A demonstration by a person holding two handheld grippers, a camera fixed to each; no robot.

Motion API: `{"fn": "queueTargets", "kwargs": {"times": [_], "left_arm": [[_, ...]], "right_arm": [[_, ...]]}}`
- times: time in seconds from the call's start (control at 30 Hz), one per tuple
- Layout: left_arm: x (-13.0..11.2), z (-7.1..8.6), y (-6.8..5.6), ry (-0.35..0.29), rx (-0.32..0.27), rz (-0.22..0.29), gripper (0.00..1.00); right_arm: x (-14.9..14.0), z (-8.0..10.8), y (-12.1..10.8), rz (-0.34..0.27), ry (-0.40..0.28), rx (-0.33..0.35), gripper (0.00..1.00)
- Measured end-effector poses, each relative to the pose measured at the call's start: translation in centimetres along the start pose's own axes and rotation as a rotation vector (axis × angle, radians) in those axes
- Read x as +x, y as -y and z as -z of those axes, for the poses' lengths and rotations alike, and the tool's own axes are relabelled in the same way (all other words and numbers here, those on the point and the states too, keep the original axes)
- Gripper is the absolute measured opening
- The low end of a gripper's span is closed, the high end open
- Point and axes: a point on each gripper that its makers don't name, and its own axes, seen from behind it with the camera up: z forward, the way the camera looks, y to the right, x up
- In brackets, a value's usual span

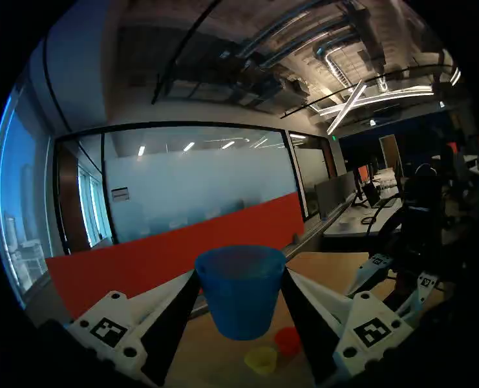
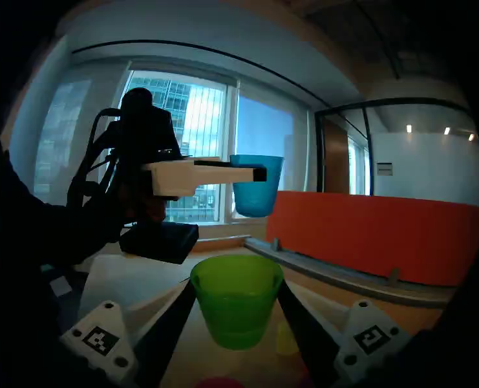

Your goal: Pour water

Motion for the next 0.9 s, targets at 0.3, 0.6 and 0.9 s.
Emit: {"fn": "queueTargets", "kwargs": {"times": [0.3, 0.6, 0.9], "left_arm": [[-0.2, 0.0, 0.2, 0.0, -0.006, 0.063, 0.85], [-1.0, 0.4, 0.5, 0.002, -0.015, 0.107, 0.85], [-2.2, 1.0, 0.4, 0.007, -0.031, 0.116, 0.85]], "right_arm": [[0.2, 0.0, 0.2, 0.004, 0.005, -0.001, 0.9], [0.2, 0.4, -0.3, 0.002, 0.01, -0.017, 0.9], [0.1, 1.1, -1.1, 0.007, 0.024, -0.038, 0.9]]}}
